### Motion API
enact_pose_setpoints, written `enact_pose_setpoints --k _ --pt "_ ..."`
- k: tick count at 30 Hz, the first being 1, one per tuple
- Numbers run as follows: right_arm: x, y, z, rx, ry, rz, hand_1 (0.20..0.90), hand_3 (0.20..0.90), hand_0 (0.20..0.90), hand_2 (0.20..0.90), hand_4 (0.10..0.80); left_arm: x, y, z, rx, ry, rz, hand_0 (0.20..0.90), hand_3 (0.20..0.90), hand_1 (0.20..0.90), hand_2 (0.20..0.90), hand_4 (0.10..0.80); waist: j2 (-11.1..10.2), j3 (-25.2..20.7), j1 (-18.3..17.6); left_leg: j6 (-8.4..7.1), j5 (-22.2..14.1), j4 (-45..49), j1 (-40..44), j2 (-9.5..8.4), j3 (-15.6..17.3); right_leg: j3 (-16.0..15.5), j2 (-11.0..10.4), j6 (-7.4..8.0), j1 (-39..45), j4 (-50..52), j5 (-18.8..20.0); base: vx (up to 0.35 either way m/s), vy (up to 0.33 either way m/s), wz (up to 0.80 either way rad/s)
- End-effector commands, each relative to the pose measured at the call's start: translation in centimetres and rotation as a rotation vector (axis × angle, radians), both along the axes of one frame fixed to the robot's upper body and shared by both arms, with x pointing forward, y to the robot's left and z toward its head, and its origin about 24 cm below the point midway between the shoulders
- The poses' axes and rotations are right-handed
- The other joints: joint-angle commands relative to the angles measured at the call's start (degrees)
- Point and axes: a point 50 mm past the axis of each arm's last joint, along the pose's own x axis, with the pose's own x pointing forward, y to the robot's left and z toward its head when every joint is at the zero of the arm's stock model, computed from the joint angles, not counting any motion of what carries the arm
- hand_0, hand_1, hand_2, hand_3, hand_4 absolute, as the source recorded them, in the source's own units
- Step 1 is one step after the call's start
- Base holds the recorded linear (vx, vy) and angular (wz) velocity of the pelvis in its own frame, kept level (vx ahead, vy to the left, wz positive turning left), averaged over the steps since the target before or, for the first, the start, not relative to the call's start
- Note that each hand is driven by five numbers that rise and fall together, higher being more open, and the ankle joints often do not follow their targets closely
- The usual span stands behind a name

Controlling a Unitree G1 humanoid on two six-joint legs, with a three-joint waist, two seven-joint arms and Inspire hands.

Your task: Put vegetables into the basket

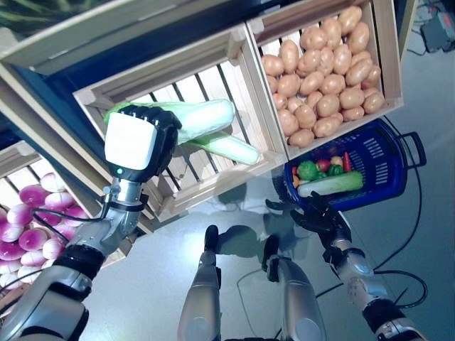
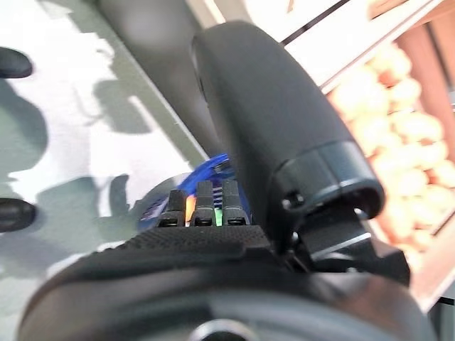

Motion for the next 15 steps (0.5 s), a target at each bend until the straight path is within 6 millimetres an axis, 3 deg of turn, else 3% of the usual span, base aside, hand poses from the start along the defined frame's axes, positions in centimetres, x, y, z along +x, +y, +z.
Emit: enact_pose_setpoints --k 1,9,11,15 --pt "-0.8 -1.7 2.2 0.016 -0.162 -0.055 0.9 0.9 0.9 0.9 0.8 -0.6 -1.9 1.9 -0.226 -0.132 -0.135 0.3 0.3 0.3 0.3 0.4 1.2 -6.6 -0.7 1.34 -4.9 2.2 1.1 -3.71 1.3 -2.4 0.5 0.02 9.9 -13.6 5.6 0.083 0.009 0.01" --pt "-1.8 -1.0 2.6 0.058 -0.21 0.003 0.9 0.9 0.9 0.9 0.8 -1.7 -3.1 -1.3 -0.452 0.077 -0.222 0.3 0.3 0.3 0.3 0.4 1.4 -10.9 -0.8 1.61 -4.1 -3.6 7.5 -3.2 0.4 -2.9 0.5 0.66 16.2 -18.3 6.4 0.119 0.009 0.05" --pt "-1.8 0.1 4.0 0.096 -0.284 0.094 0.9 0.9 0.9 0.9 0.8 -2.0 -3.5 -2.5 -0.58 0.189 -0.266 0.3 0.3 0.3 0.3 0.4 1.4 -12.1 -0.7 1.77 -3.9 -5.4 9.6 -2.97 0.4 -3.1 0.5 0.91 18.2 -19.8 6.6 0.124 0.008 -0.01" --pt "-1.4 1.4 6.8 0.153 -0.419 0.234 0.9 0.9 0.9 0.9 0.8 -2.2 -4.2 -4.0 -0.661 0.307 -0.308 0.3 0.3 0.3 0.3 0.4 1.3 -13.0 -0.7 2.09 -4.2 -6.3 11.1 -2.66 0.4 -3.1 0.5 1.16 19.4 -20.2 6.5 0.055 0.003 -0.02"
